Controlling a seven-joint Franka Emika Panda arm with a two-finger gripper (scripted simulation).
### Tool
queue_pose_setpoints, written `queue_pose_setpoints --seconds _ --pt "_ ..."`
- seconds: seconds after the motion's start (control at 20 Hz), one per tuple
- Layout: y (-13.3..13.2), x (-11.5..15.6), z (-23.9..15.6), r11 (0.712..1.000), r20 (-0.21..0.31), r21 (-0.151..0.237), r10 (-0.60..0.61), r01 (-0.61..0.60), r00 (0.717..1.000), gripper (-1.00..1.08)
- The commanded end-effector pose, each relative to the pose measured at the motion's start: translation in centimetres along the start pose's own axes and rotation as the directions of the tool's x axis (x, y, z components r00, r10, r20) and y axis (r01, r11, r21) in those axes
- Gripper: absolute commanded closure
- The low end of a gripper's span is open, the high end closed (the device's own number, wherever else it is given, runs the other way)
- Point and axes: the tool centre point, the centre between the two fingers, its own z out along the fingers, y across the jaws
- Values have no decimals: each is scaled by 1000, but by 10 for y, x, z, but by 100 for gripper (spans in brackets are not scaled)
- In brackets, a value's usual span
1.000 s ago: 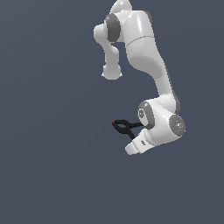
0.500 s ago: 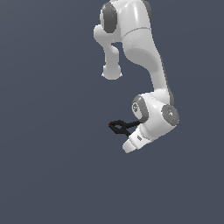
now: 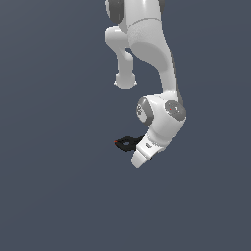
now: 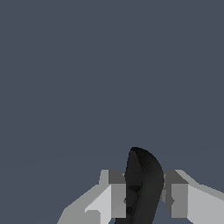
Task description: Pick up the object and move it to a goal position.
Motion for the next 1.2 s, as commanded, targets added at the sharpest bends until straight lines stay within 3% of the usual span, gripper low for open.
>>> queue_pose_setpoints --seconds 0.0,0.5,1.15 --pt "7 -5 -7 1000 -45 -17 -23 23 999 108" --pt "32 -29 -29 990 -214 -89 -127 110 969 108" --pt "68 -60 -53 961 -403 -198 -261 195 877 108"
